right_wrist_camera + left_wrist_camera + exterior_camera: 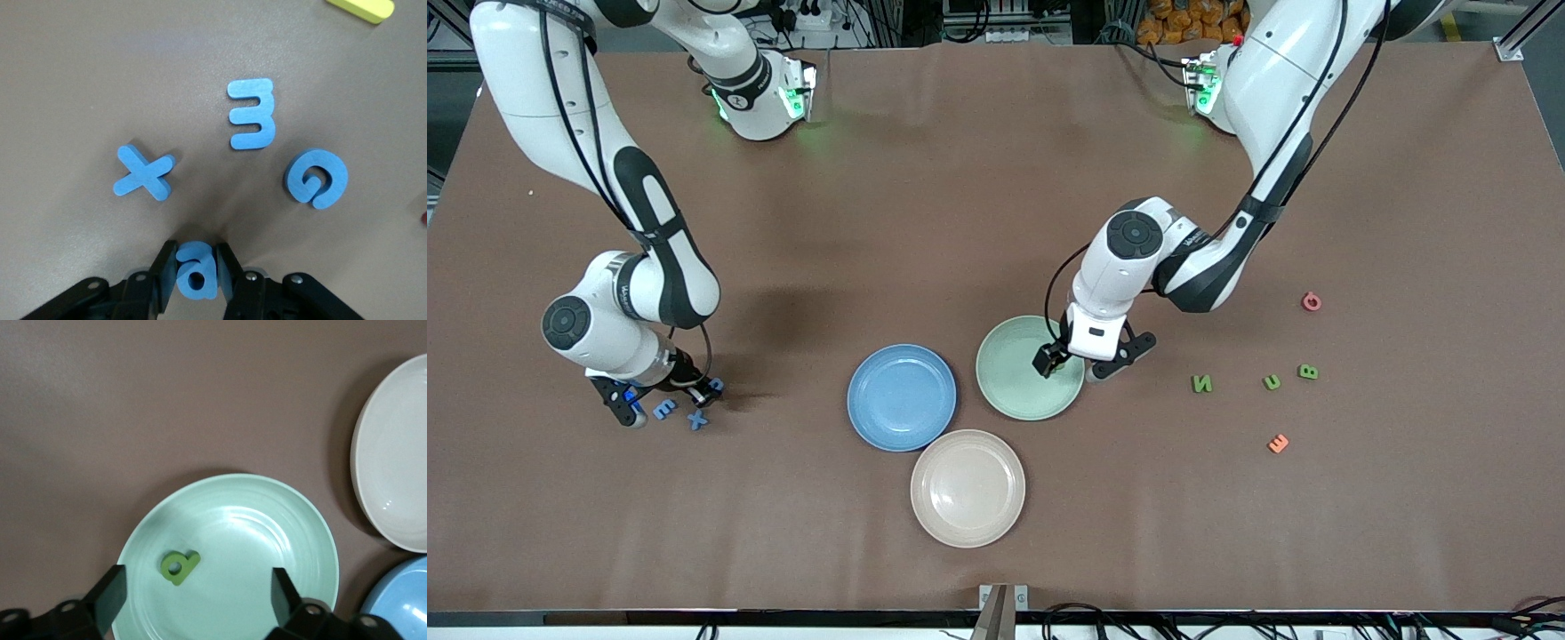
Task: Sort letters by color into matching plates
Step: 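Carry the blue a to the blue plate while the left gripper returns, then release the a on the blue plate while the left gripper grasps the N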
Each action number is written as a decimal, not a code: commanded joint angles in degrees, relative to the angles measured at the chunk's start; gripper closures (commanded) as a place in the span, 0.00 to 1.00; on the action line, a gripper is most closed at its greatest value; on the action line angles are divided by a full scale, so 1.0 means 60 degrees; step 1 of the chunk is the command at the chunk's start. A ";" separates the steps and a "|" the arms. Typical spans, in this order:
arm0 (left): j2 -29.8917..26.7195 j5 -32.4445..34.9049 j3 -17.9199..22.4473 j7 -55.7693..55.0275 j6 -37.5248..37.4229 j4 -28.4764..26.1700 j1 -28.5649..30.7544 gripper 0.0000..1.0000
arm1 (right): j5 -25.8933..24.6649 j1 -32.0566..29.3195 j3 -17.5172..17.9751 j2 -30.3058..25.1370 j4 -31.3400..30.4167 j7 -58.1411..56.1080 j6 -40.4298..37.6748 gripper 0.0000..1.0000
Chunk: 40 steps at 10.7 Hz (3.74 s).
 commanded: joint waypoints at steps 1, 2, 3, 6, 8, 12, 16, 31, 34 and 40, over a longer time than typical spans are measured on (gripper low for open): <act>0.0074 0.0721 0.0401 0.0163 -0.0234 0.0188 0.0119 0.00 | 0.0139 0.0039 0.0083 0.0073 -0.0328 -0.0537 0.0110 0.77; 0.0045 0.0737 0.0432 0.0716 -0.0496 0.0202 0.0236 0.00 | 0.0139 0.0024 0.0083 0.0073 -0.0314 -0.0568 0.0110 0.79; 0.0001 0.0737 0.0418 0.1360 -0.0803 0.0188 0.0396 0.00 | 0.0124 0.0039 0.0098 0.0073 -0.0314 -0.0669 0.0096 0.80; -0.0116 0.0752 0.0432 0.3162 -0.1405 0.0202 0.0967 0.00 | 0.0109 0.0039 0.0215 -0.0146 -0.0241 -0.1896 0.0081 0.81; -0.0307 0.0767 0.0403 0.4699 -0.1903 0.0202 0.1451 0.00 | 0.0036 0.0112 0.0332 -0.0307 0.0022 -0.2863 -0.0021 0.83; -0.0190 0.0752 0.0403 0.6620 -0.2255 0.0129 0.2022 0.00 | -0.1100 0.0565 0.0420 -0.0455 0.0958 -0.3776 -0.0999 0.83; -0.0073 0.0606 0.0330 0.8000 -0.2257 0.0027 0.2885 0.00 | -0.1634 0.1603 0.0493 -0.0308 0.1765 -0.3980 -0.1399 0.83; 0.0440 0.0957 -0.0887 0.7826 -0.1042 -0.1043 0.4471 0.00 | -0.1649 0.3320 0.1519 0.1040 0.3627 -0.3996 -0.1296 0.16; 0.0498 0.1351 -0.0843 0.7826 -0.1026 -0.1043 0.4485 0.00 | -0.1692 0.3247 0.1490 0.1011 0.3642 -0.4476 -0.1296 0.00; 0.0455 0.1367 -0.0828 0.6964 -0.1055 -0.1043 0.4179 1.00 | -0.1313 0.2195 0.1006 0.0660 0.3627 -0.6702 -0.1413 0.00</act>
